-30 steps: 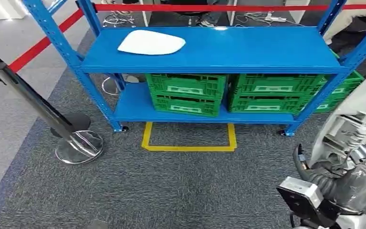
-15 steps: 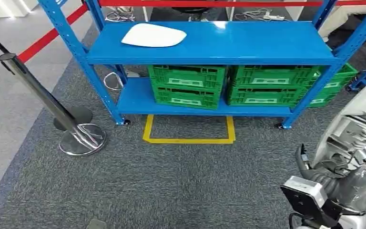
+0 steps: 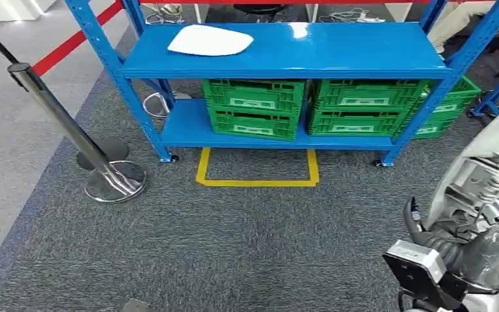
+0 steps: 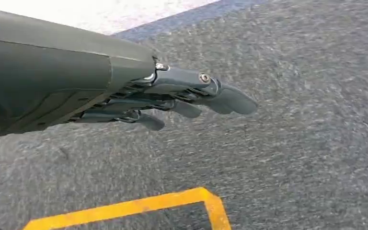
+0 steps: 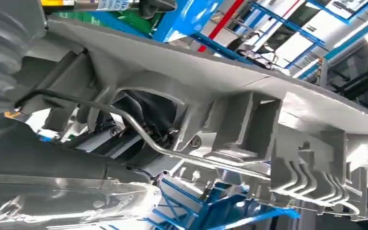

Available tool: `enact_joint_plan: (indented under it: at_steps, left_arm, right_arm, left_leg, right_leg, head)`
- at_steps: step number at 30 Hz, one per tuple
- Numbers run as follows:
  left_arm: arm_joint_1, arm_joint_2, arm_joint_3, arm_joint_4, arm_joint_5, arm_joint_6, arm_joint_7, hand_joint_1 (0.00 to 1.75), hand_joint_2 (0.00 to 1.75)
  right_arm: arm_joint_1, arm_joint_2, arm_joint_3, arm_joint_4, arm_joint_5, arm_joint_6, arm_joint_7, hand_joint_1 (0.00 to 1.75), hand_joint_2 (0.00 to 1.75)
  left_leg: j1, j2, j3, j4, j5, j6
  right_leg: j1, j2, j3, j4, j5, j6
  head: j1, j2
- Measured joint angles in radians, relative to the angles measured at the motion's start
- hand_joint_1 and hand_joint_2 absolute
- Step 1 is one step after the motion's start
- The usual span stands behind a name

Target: Take the parts from the cabinet and place them on the table.

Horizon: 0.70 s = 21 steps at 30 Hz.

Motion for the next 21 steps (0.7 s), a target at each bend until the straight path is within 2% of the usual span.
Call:
enact_joint_plan:
  at_steps: [1, 2, 3, 4, 5, 6, 7, 8, 9, 10, 11, 12, 13, 16, 17, 18, 19, 20, 21]
  left_arm:
    - [0.001, 0.000, 0.000, 0.000, 0.000, 0.000, 0.000, 0.00, 1.75]
    - [0.002, -0.001, 0.000, 0.000, 0.000, 0.000, 0.000, 0.00, 1.75]
    - [0.002, -0.003, 0.000, 0.000, 0.000, 0.000, 0.000, 0.00, 1.75]
    - [0.002, -0.002, 0.000, 0.000, 0.000, 0.000, 0.000, 0.00, 1.75]
    - [0.002, -0.002, 0.000, 0.000, 0.000, 0.000, 0.000, 0.00, 1.75]
    - [0.002, -0.002, 0.000, 0.000, 0.000, 0.000, 0.000, 0.00, 1.75]
    - [0.003, -0.002, 0.000, 0.000, 0.000, 0.002, 0.000, 0.00, 1.75]
    - [0.003, -0.003, 0.000, 0.000, 0.000, 0.003, 0.000, 0.00, 1.75]
    - [0.004, -0.003, 0.000, 0.000, 0.000, 0.004, 0.000, 0.00, 1.75]
    - [0.004, -0.004, 0.000, 0.000, 0.000, 0.004, 0.000, 0.00, 1.75]
    - [0.004, -0.005, 0.000, 0.000, 0.000, 0.004, 0.000, 0.00, 1.75]
    - [0.004, -0.005, 0.000, 0.000, 0.000, 0.005, 0.000, 0.00, 1.75]
    - [0.005, -0.006, 0.000, 0.000, 0.000, 0.006, 0.000, 0.00, 1.75]
    - [0.007, -0.005, 0.000, 0.000, 0.000, 0.006, 0.000, 0.00, 1.75]
    - [0.008, -0.005, 0.000, 0.000, 0.000, 0.006, 0.000, 0.00, 1.75]
    - [0.010, -0.003, 0.000, 0.000, 0.000, 0.006, 0.000, 0.00, 1.75]
    - [0.011, -0.003, 0.000, 0.000, 0.000, 0.006, 0.000, 0.00, 1.75]
    - [0.012, -0.003, 0.000, 0.000, 0.000, 0.006, 0.000, 0.00, 1.75]
    - [0.012, -0.005, 0.000, 0.000, 0.000, 0.006, 0.000, 0.00, 1.75]
  right_arm:
    - [0.002, 0.000, 0.000, 0.000, 0.000, 0.000, 0.002, 1.64, 1.75]
    - [0.005, 0.000, 0.000, 0.000, 0.000, 0.000, 0.004, 1.64, 1.75]
    - [0.007, 0.000, 0.000, 0.000, 0.000, 0.000, 0.005, 1.64, 1.75]
    - [0.005, 0.000, 0.000, 0.000, 0.000, 0.000, 0.005, 1.64, 1.75]
    - [0.006, 0.000, 0.000, 0.000, 0.000, 0.000, 0.005, 1.64, 1.75]
    - [0.007, 0.000, 0.001, 0.000, -0.001, 0.000, 0.008, 1.64, 1.75]
    - [0.009, 0.000, 0.001, 0.000, -0.002, 0.000, 0.012, 1.64, 1.75]
    - [0.011, 0.000, 0.000, 0.000, -0.004, 0.000, 0.014, 1.64, 1.75]
    - [0.011, 0.000, 0.000, 0.000, -0.006, 0.000, 0.016, 1.64, 1.75]
    - [0.011, 0.000, 0.001, 0.000, -0.009, 0.000, 0.019, 1.64, 1.75]
    - [0.011, 0.000, 0.001, 0.000, -0.011, 0.000, 0.022, 1.64, 1.75]
    - [0.010, 0.000, 0.001, 0.000, -0.013, 0.000, 0.025, 1.64, 1.75]
    - [0.009, 0.000, 0.001, 0.000, -0.015, 0.000, 0.027, 1.64, 1.75]
    - [0.013, 0.000, 0.001, -0.001, -0.018, 0.000, 0.029, 1.64, 1.75]
    - [0.015, 0.000, 0.001, -0.001, -0.019, 0.000, 0.030, 1.64, 1.75]
    - [0.014, 0.000, 0.001, -0.001, -0.019, 0.000, 0.030, 1.64, 1.75]
    - [0.014, 0.000, 0.000, -0.002, -0.020, 0.000, 0.030, 1.64, 1.75]
    - [0.015, 0.000, 0.000, -0.003, -0.023, 0.000, 0.030, 1.64, 1.75]
    - [0.017, 0.000, 0.000, -0.003, -0.024, 0.000, 0.030, 1.64, 1.75]
  left_leg:
    - [-0.001, 0.000, -0.006, -0.003, 0.005, 0.004]
    - [0.010, 0.003, -0.009, -0.020, 0.023, 0.011]
    - [0.008, 0.007, -0.017, -0.020, 0.032, 0.013]
    - [0.008, 0.007, -0.029, -0.020, 0.037, 0.021]
    - [0.005, 0.007, -0.040, -0.019, 0.044, 0.023]
    - [0.003, 0.007, -0.050, -0.018, 0.053, 0.024]
    - [0.001, 0.007, -0.061, -0.017, 0.061, 0.024]
    - [0.000, 0.007, -0.072, -0.016, 0.070, 0.023]
    - [-0.001, 0.008, -0.080, -0.016, 0.076, 0.022]
    - [-0.001, 0.008, -0.088, -0.014, 0.082, 0.020]
    - [-0.001, 0.008, -0.094, -0.011, 0.085, 0.018]
    - [-0.001, 0.008, -0.099, -0.002, 0.087, 0.014]
    - [-0.007, 0.008, -0.107, 0.006, 0.088, 0.011]
    - [-0.006, 0.012, -0.116, 0.015, 0.097, -0.002]
    - [-0.006, 0.014, -0.117, 0.018, 0.096, -0.005]
    - [-0.004, 0.009, -0.124, 0.033, 0.073, -0.016]
    - [0.000, 0.007, -0.139, 0.080, 0.021, -0.026]
    - [0.005, 0.007, -0.167, 0.157, -0.033, -0.033]
    - [0.010, 0.007, -0.196, 0.238, -0.075, -0.038]
  right_leg:
    - [0.000, 0.000, -0.003, -0.003, 0.009, 0.008]
    - [0.001, 0.000, -0.010, 0.003, 0.002, 0.014]
    - [0.001, 0.002, -0.023, 0.019, -0.030, 0.015]
    - [0.002, 0.004, -0.043, 0.064, -0.082, 0.015]
    - [0.001, 0.004, -0.061, 0.137, -0.137, 0.015]
    - [0.002, 0.004, -0.082, 0.216, -0.177, 0.017]
    - [0.003, 0.004, -0.097, 0.276, -0.189, 0.019]
    - [0.003, 0.004, -0.095, 0.301, -0.169, 0.019]
    - [0.003, 0.004, -0.071, 0.281, -0.134, 0.019]
    - [0.003, 0.004, -0.030, 0.223, -0.095, 0.017]
    - [0.003, 0.001, 0.033, 0.129, -0.065, 0.014]
    - [0.003, -0.007, 0.096, 0.028, -0.074, 0.012]
    - [0.009, -0.012, 0.135, -0.017, -0.093, 0.012]
    - [0.009, -0.004, 0.116, -0.027, -0.103, -0.001]
    - [0.003, -0.003, 0.113, -0.032, -0.096, -0.011]
    - [0.001, -0.003, 0.112, -0.033, -0.090, -0.020]
    - [0.000, -0.003, 0.108, -0.033, -0.085, -0.029]
    - [0.000, -0.001, 0.110, -0.032, -0.080, -0.032]
    - [0.001, 0.001, 0.102, -0.030, -0.075, -0.031]
  head:
    - [0.000, 0.000]
    - [0.002, 0.000]
    - [0.003, 0.000]
    - [0.007, 0.000]
    - [0.008, 0.000]
    - [0.006, 0.000]
    - [0.007, 0.000]
    - [0.008, 0.000]
    - [0.007, 0.000]
    - [0.008, 0.000]
    - [0.008, 0.000]
    - [0.008, 0.000]
    - [0.008, 0.000]
    - [0.005, 0.000]
    - [0.007, 0.000]
    - [0.006, 0.000]
    - [0.002, 0.000]
    - [0.001, 0.000]
    - [0.002, 0.000]
